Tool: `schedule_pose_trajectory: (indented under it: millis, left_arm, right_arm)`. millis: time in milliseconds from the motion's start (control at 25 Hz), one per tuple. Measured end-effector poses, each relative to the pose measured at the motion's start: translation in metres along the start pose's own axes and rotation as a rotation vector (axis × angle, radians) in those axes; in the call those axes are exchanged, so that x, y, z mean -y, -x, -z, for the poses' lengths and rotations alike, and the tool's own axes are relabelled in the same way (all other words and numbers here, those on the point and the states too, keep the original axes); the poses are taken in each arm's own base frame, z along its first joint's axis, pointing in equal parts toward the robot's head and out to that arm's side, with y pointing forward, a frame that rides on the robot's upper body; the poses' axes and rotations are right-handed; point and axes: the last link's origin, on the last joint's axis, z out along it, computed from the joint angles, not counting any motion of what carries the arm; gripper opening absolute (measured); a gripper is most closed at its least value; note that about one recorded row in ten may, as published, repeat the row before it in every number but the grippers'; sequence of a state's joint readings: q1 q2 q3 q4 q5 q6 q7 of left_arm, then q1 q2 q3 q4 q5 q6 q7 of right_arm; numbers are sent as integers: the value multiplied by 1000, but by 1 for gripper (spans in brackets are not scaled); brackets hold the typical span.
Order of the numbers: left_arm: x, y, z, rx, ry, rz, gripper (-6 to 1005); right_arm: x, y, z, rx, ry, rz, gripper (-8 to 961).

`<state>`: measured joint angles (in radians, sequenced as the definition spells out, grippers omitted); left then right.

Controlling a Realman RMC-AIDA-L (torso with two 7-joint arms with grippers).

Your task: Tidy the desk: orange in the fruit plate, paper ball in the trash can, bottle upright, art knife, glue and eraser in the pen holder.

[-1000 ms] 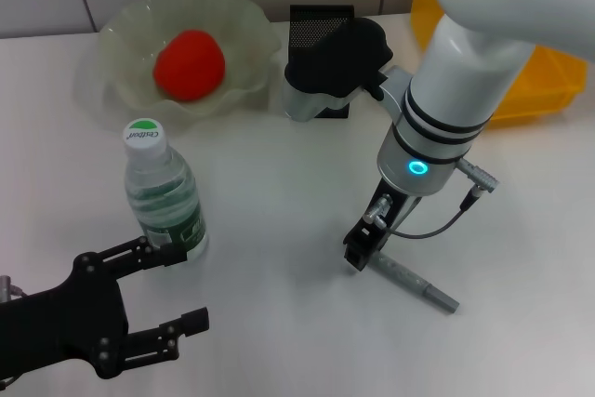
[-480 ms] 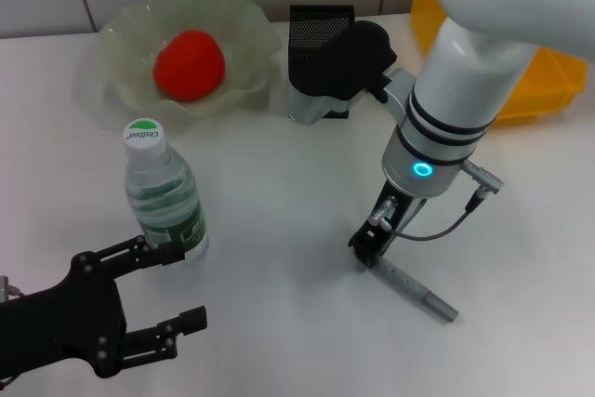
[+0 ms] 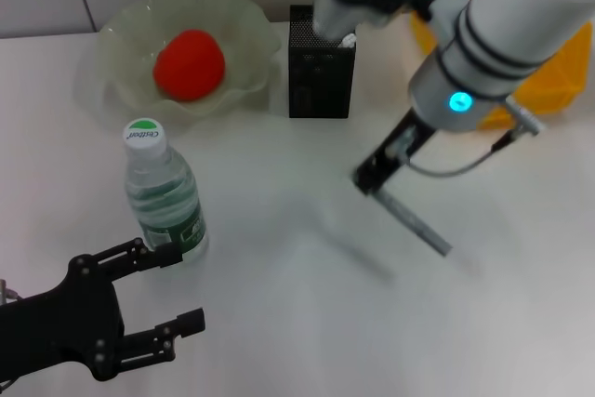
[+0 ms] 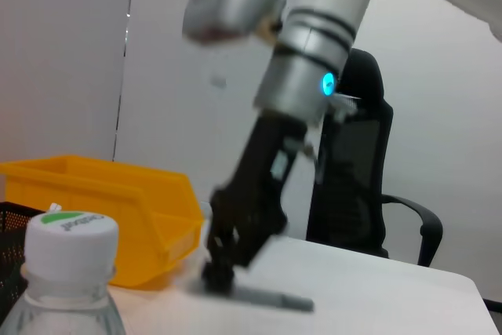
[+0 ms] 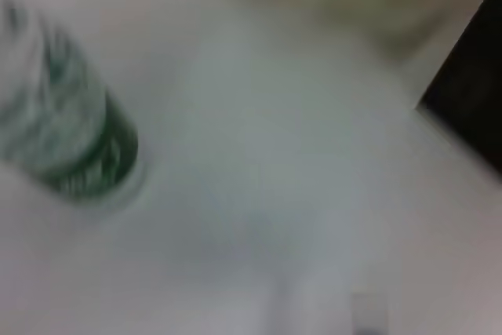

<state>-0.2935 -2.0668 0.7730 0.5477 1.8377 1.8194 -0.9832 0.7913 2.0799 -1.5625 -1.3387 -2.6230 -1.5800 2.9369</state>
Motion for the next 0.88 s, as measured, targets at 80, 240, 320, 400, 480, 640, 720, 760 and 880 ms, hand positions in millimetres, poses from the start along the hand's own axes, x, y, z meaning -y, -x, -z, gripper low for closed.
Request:
schedule_pose_trajectory:
  millis: [80, 240, 320, 400, 480, 640, 720, 760, 880]
  left_arm:
    - [0, 0, 0, 0, 0, 2, 773]
    - [-1, 1, 0, -1, 0, 6, 773]
    - [-1, 1, 0, -1, -1, 7, 773]
    - [-1, 1, 0, -1, -1, 8, 773]
    - [-1, 1, 0, -1, -1, 9, 773]
    - [-1, 1, 0, -2, -1, 12, 773]
    - [-1, 2, -1, -3, -7, 21, 773]
    - [-1, 2, -1, -3, -7, 21, 773]
    - [-2, 3, -1, -6, -9, 32, 773]
  right_arm:
    - [4, 4, 15, 75, -9, -3, 129]
    - [14, 8, 34, 186, -37, 0, 129]
    - [19, 12, 40, 242, -55, 7, 129]
    - [22, 14, 44, 280, -70, 14, 129]
    - [27, 18, 48, 329, -88, 20, 129]
    - [35, 25, 55, 418, -124, 27, 129]
    - [43, 31, 64, 524, -167, 28, 130]
    - [43, 31, 64, 524, -167, 28, 130]
    - [49, 35, 72, 617, -205, 21, 130]
